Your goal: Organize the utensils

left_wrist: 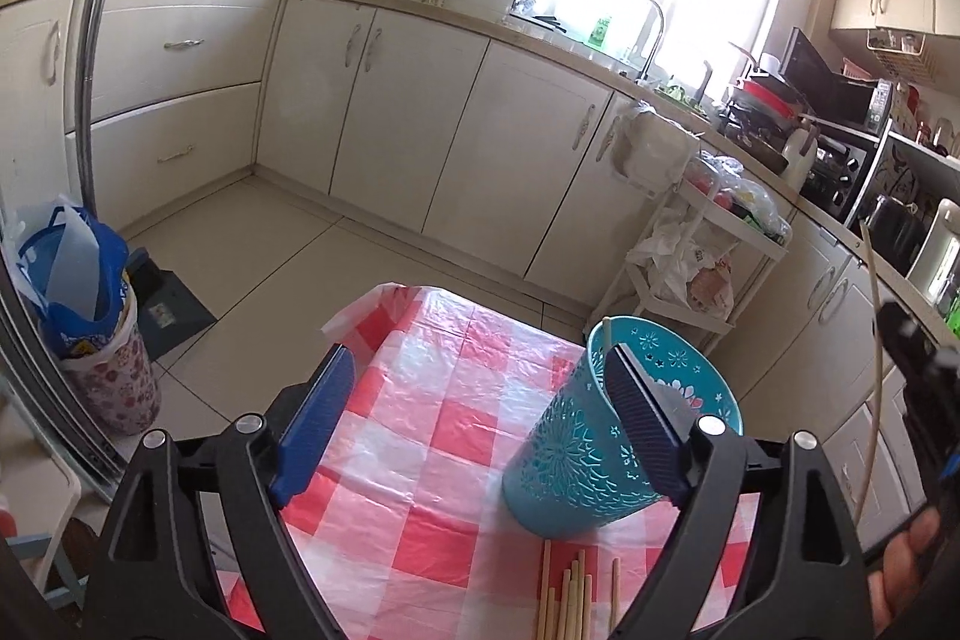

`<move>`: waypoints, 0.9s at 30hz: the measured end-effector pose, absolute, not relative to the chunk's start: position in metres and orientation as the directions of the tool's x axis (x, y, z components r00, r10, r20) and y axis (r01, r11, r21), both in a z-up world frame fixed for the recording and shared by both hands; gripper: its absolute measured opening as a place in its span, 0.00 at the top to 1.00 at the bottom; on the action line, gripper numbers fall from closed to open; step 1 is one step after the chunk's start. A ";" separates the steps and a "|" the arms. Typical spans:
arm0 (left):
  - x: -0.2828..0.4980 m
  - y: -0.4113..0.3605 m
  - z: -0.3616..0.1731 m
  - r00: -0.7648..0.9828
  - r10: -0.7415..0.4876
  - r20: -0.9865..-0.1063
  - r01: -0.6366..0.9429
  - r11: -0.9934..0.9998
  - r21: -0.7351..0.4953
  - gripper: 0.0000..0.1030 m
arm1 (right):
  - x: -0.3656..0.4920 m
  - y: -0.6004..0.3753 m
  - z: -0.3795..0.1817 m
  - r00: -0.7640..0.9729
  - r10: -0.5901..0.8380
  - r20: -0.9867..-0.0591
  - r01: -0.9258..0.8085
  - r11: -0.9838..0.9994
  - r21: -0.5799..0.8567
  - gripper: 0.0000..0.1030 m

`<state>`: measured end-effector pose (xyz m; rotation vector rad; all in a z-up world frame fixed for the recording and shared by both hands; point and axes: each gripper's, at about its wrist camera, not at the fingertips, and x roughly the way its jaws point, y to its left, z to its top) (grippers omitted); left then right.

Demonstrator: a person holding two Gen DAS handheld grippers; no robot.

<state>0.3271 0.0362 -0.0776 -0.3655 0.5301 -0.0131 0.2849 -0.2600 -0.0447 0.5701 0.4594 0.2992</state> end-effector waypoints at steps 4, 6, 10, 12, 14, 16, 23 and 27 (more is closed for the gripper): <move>0.327 0.037 -0.078 0.863 -0.120 -0.491 -0.075 0.931 -0.358 0.20 | 0.331 -0.239 -0.037 0.900 0.297 -0.318 -0.114 0.867 0.486 0.95; 0.327 0.035 -0.076 0.865 -0.119 -0.488 -0.069 0.934 -0.351 0.20 | 0.351 -0.229 -0.047 0.907 0.256 -0.336 -0.085 0.890 0.449 0.95; 0.328 0.035 -0.074 0.866 -0.125 -0.484 -0.064 0.932 -0.356 0.20 | 0.379 -0.213 -0.078 0.885 0.207 -0.417 -0.027 0.917 0.397 0.95; 0.328 0.036 -0.074 0.865 -0.130 -0.485 -0.064 0.929 -0.363 0.20 | 0.382 -0.209 -0.089 0.876 0.200 -0.439 -0.022 0.926 0.377 0.94; 0.328 0.037 -0.074 0.864 -0.133 -0.485 -0.064 0.927 -0.369 0.20 | 0.381 -0.205 -0.094 0.871 0.190 -0.452 -0.025 0.938 0.346 0.94; 0.328 0.036 -0.074 0.862 -0.137 -0.487 -0.062 0.926 -0.371 0.20 | 0.380 -0.204 -0.099 0.860 0.200 -0.470 -0.029 0.938 0.345 0.89; 0.327 0.033 -0.076 0.855 -0.130 -0.502 -0.064 0.934 -0.351 0.20 | 0.351 -0.212 -0.096 0.839 0.248 -0.484 -0.063 0.928 0.367 0.69; 0.328 0.036 -0.081 0.846 -0.108 -0.523 -0.080 0.943 -0.324 0.20 | 0.300 -0.239 -0.085 0.843 0.241 -0.481 -0.050 0.925 0.376 0.65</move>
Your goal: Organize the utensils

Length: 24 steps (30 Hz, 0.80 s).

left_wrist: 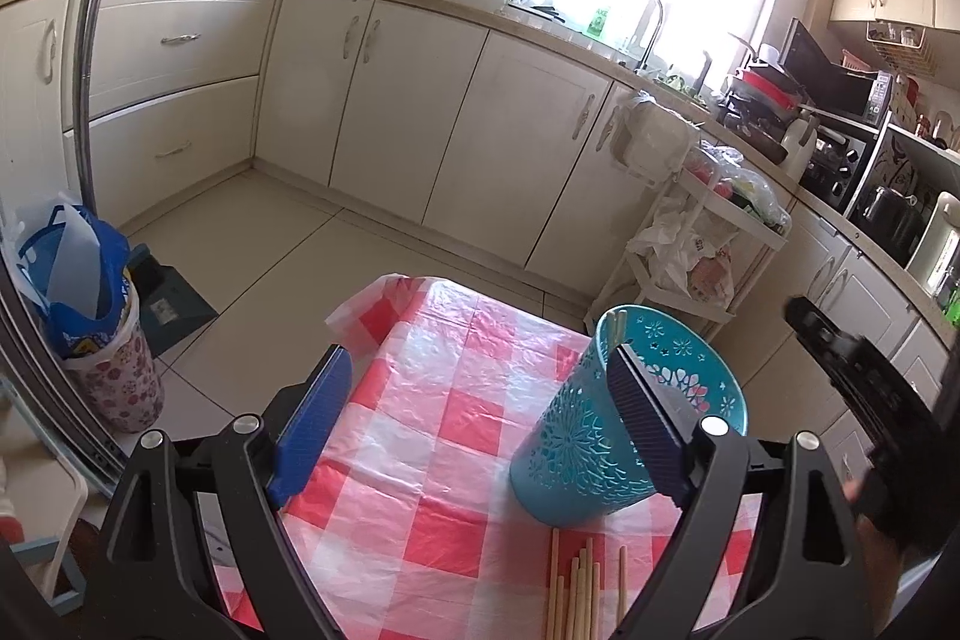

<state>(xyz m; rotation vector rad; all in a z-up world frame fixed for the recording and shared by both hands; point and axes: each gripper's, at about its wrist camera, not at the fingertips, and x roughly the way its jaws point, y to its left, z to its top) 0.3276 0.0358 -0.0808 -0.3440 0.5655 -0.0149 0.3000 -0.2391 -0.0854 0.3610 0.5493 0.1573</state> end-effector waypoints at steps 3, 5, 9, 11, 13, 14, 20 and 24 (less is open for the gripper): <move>0.324 0.041 -0.084 0.829 -0.114 -0.548 -0.084 0.942 -0.324 0.20 | 0.261 -0.250 -0.105 0.777 0.242 -0.581 -0.031 0.937 0.348 0.65; 0.317 0.038 -0.089 0.815 -0.115 -0.568 -0.076 0.951 -0.301 0.19 | 0.242 -0.248 -0.133 0.695 0.251 -0.674 -0.029 0.946 0.322 0.66; 0.308 0.014 -0.116 0.730 -0.125 -0.672 -0.044 0.972 -0.229 0.19 | 0.224 -0.237 -0.200 0.495 0.288 -0.820 -0.027 0.948 0.317 0.76; 0.308 -0.003 -0.134 0.679 -0.114 -0.725 -0.015 0.985 -0.170 0.19 | 0.222 -0.228 -0.218 0.448 0.290 -0.846 -0.041 0.951 0.305 0.79; 0.310 -0.018 -0.148 0.647 -0.099 -0.756 0.016 0.993 -0.116 0.19 | 0.225 -0.220 -0.227 0.425 0.287 -0.858 -0.054 0.955 0.292 0.80; 0.311 -0.023 -0.153 0.637 -0.093 -0.765 0.027 0.995 -0.099 0.19 | 0.227 -0.215 -0.230 0.421 0.268 -0.866 -0.058 0.961 0.270 0.80; 0.322 -0.043 -0.176 0.587 -0.078 -0.806 0.058 0.997 -0.054 0.19 | 0.229 -0.203 -0.238 0.412 0.201 -0.889 -0.100 0.980 0.174 0.88; 0.334 -0.059 -0.195 0.553 -0.058 -0.831 0.072 0.997 -0.021 0.19 | 0.227 -0.215 -0.241 0.413 0.174 -0.894 -0.091 0.985 0.149 0.93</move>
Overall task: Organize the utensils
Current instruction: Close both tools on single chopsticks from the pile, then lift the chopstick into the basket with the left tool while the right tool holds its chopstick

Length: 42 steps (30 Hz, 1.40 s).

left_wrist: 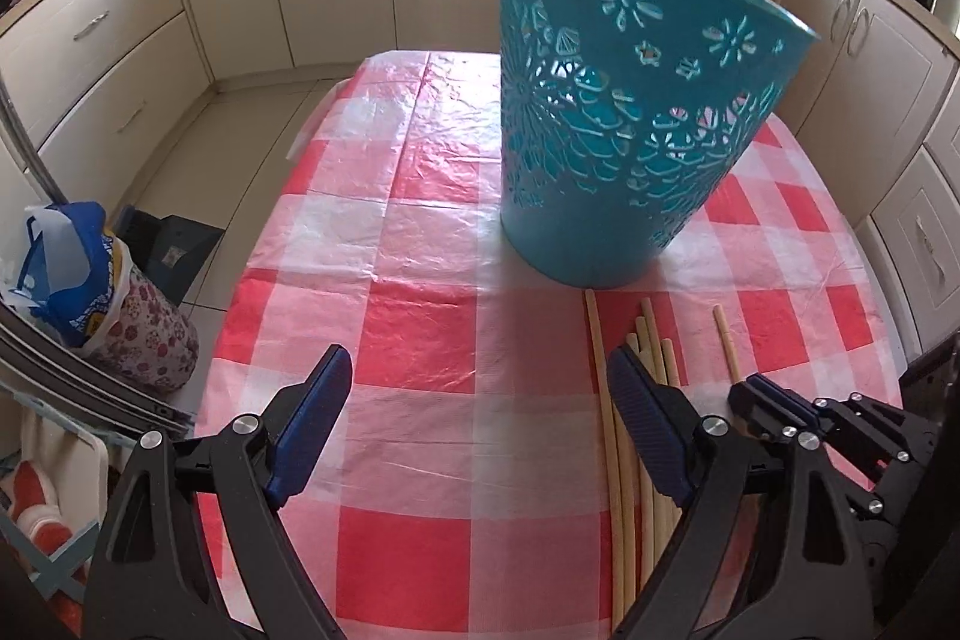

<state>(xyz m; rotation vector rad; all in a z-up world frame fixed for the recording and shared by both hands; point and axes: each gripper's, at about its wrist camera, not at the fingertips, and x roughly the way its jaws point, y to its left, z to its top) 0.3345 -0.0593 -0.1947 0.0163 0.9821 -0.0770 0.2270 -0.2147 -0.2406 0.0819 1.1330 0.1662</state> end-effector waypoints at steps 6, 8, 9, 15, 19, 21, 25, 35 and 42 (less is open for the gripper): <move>0.353 -0.085 -0.216 0.521 -0.055 -0.852 0.111 0.994 0.004 0.20 | 0.225 -0.238 -0.241 0.408 0.200 -0.891 -0.052 0.979 0.196 0.94; 0.357 -0.091 -0.220 0.509 -0.065 -0.858 0.118 0.993 -0.006 0.24 | 0.226 -0.240 -0.240 0.406 0.209 -0.890 -0.050 0.977 0.207 0.94; 0.360 -0.093 -0.222 0.505 -0.066 -0.861 0.121 0.993 -0.005 0.25 | 0.227 -0.241 -0.240 0.405 0.214 -0.889 -0.049 0.976 0.212 0.94; 0.368 -0.100 -0.233 0.498 -0.042 -0.866 0.120 0.992 0.021 0.41 | 0.230 -0.243 -0.242 0.402 0.221 -0.889 -0.052 0.974 0.219 0.94; 0.368 -0.103 -0.230 0.511 -0.039 -0.859 0.135 0.990 0.035 0.62 | 0.230 -0.239 -0.243 0.407 0.209 -0.889 -0.061 0.978 0.202 0.93; 0.367 -0.104 -0.229 0.509 -0.060 -0.859 0.155 0.988 0.023 0.78 | 0.230 -0.238 -0.243 0.407 0.213 -0.888 -0.063 0.977 0.205 0.93; 0.366 -0.093 -0.227 0.472 -0.129 -0.872 0.168 0.984 -0.055 0.94 | 0.230 -0.242 -0.243 0.395 0.251 -0.884 -0.054 0.967 0.250 0.93; 0.364 -0.082 -0.223 0.434 -0.171 -0.885 0.191 0.977 -0.095 0.96 | 0.232 -0.240 -0.244 0.391 0.247 -0.887 -0.071 0.969 0.238 0.94; 0.338 -0.062 -0.178 0.492 -0.257 -0.832 0.210 0.962 -0.173 0.96 | 0.235 -0.258 -0.248 0.377 0.335 -0.863 0.004 0.932 0.364 0.94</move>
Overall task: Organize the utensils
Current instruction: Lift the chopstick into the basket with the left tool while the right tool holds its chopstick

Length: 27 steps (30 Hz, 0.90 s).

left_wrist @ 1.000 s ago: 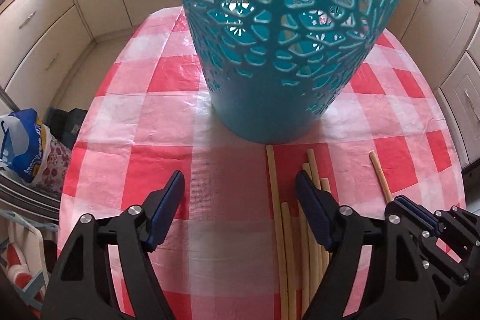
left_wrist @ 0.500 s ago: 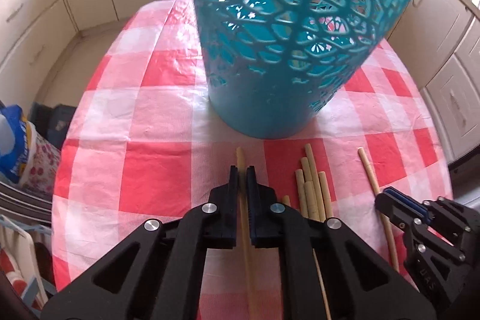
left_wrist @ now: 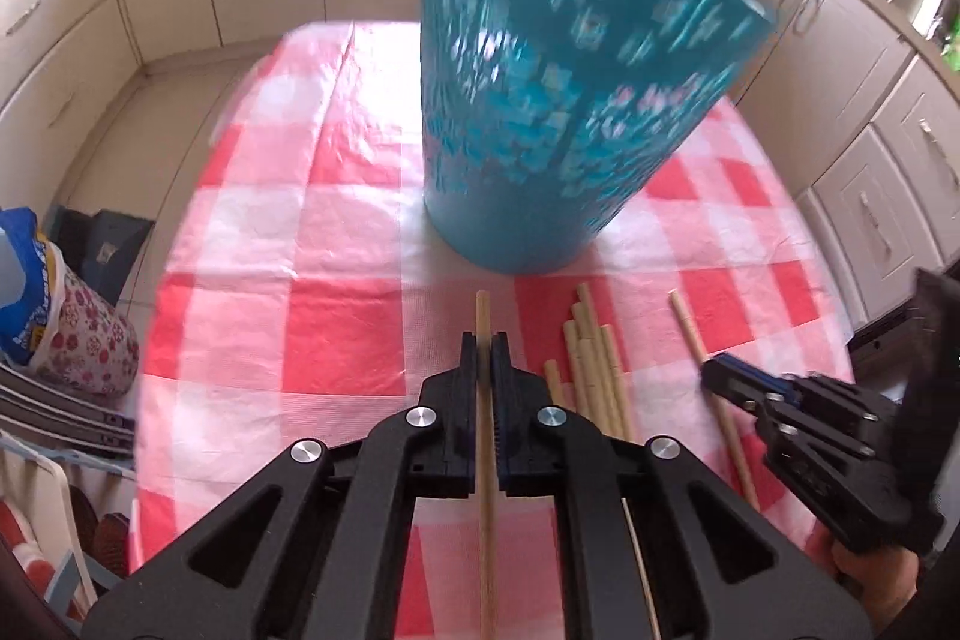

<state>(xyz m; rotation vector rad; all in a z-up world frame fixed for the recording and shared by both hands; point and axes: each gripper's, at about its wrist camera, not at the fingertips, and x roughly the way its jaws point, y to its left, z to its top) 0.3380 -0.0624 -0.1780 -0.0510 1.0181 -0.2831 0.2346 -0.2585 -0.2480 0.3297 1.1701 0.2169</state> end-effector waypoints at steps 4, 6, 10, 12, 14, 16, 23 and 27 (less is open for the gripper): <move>0.308 -0.048 -0.126 0.635 -0.332 -0.698 0.262 0.942 -0.210 0.96 | 0.235 -0.264 -0.249 0.373 0.361 -0.855 0.028 0.916 0.399 0.94; 0.296 -0.040 -0.094 0.720 -0.365 -0.590 0.283 0.931 -0.230 0.96 | 0.236 -0.267 -0.250 0.371 0.369 -0.852 0.038 0.911 0.411 0.94; 0.285 -0.036 -0.029 0.848 -0.372 -0.376 0.299 0.924 -0.239 0.96 | 0.237 -0.269 -0.249 0.373 0.366 -0.853 0.042 0.912 0.409 0.94; 0.286 -0.035 -0.006 0.885 -0.360 -0.295 0.290 0.922 -0.256 0.96 | 0.234 -0.268 -0.249 0.374 0.363 -0.854 0.042 0.913 0.406 0.94; 0.293 -0.034 0.014 0.912 -0.346 -0.222 0.280 0.918 -0.280 0.96 | 0.233 -0.267 -0.249 0.376 0.363 -0.853 0.044 0.912 0.408 0.94; 0.302 -0.036 0.028 0.937 -0.317 -0.148 0.263 0.917 -0.300 0.96 | 0.233 -0.267 -0.250 0.376 0.364 -0.852 0.045 0.912 0.409 0.94; 0.343 -0.036 0.030 0.976 -0.201 -0.080 0.162 0.925 -0.343 0.96 | 0.233 -0.268 -0.251 0.380 0.373 -0.847 0.044 0.907 0.419 0.94; 0.367 -0.036 0.015 0.985 -0.148 -0.086 0.107 0.923 -0.369 0.96 | 0.234 -0.269 -0.252 0.383 0.376 -0.844 0.043 0.905 0.423 0.94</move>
